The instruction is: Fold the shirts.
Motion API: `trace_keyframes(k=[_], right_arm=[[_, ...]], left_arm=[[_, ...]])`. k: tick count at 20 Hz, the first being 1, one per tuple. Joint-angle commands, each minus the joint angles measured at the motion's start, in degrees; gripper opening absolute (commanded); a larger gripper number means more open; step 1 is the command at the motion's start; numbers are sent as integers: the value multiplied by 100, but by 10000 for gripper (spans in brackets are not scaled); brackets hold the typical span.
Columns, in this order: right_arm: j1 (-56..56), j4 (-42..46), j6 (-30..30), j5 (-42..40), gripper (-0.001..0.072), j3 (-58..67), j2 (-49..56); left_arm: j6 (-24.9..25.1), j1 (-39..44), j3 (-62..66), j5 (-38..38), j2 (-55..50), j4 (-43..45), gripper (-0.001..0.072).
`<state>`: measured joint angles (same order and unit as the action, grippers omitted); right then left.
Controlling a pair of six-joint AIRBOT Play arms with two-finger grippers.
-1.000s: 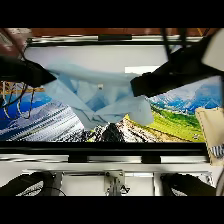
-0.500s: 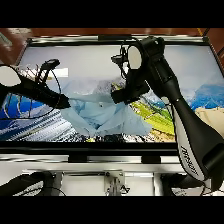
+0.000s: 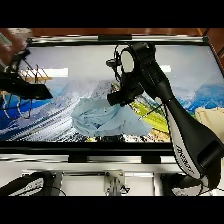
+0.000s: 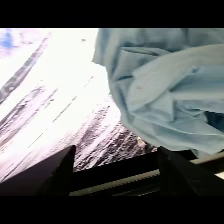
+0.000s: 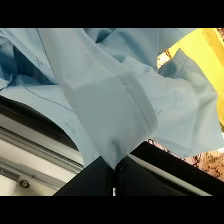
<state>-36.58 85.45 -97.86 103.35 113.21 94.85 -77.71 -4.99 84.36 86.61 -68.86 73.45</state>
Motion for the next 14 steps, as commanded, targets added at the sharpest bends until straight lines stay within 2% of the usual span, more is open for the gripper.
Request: trace_keyframes(k=[1,5,6,7,12,14], right_arm=[[-188,-7,11,-216,79,-2,4],[-216,63,52,-348,79,-2,4],[-216,131,136,-354,79,-2,4],[-216,223,181,-345,79,-2,4],[-210,691,219,-380,79,-2,4],[-210,813,219,-391,79,-2,4]], left_arm=[[50,-1322,330,105,39,354,634],[7,-2413,55,-315,-68,365,646],[122,-2568,-179,-483,-109,393,683],[243,-2697,-391,-614,-168,400,683],[831,-2879,-1137,-1427,-448,439,681],[828,-2887,-1246,-1508,-693,688,679]])
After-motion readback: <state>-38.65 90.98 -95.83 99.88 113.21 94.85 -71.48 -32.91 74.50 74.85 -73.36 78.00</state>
